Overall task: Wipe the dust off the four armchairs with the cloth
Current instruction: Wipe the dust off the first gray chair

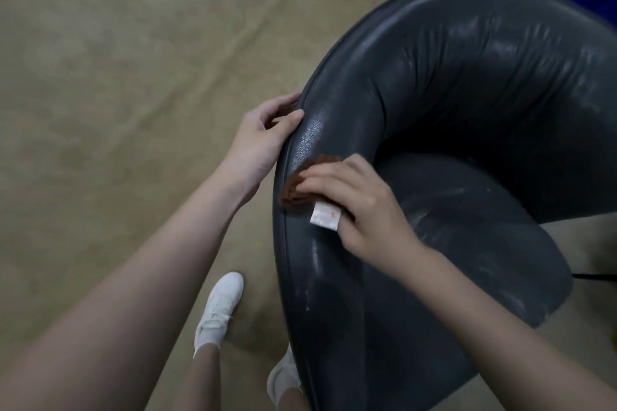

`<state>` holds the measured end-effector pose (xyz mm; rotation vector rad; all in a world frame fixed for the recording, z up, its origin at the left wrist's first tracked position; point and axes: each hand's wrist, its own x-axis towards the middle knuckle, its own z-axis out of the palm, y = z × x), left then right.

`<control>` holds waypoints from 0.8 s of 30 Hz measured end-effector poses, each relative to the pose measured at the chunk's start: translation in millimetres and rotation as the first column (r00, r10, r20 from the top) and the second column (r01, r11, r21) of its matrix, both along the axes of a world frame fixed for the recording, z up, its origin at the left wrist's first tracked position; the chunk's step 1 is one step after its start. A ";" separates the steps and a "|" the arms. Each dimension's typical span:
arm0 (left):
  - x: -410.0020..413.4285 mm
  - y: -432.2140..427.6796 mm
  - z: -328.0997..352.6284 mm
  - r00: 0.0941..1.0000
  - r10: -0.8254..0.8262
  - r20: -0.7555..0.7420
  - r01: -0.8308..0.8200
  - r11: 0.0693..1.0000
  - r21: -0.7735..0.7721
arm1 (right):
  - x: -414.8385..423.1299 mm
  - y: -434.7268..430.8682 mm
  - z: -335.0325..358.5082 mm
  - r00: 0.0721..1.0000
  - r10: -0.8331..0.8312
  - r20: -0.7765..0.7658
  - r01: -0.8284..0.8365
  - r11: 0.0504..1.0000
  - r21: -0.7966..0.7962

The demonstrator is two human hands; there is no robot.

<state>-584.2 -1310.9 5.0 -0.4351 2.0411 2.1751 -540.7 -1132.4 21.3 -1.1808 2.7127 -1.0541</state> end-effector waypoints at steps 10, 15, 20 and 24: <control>0.7 25.9 5.0 0.994 0.108 -0.017 -0.109 0.978 -0.179 | -1.0 10.5 -22.4 0.828 -0.467 0.312 0.557 0.751 -0.353; 1.9 30.6 4.4 0.981 0.179 -0.072 -0.190 0.964 -0.187 | 6.6 19.3 -45.8 0.658 -0.524 0.541 0.749 0.528 -0.401; 1.9 26.0 -2.8 0.976 0.203 -0.075 -0.212 0.967 -0.143 | 9.6 30.0 -93.1 0.469 -0.439 0.767 0.879 0.320 -0.354; 2.8 27.1 -5.1 0.976 0.191 -0.103 -0.206 0.963 -0.172 | 11.1 29.7 -148.9 0.374 -0.391 0.841 0.910 0.331 -0.251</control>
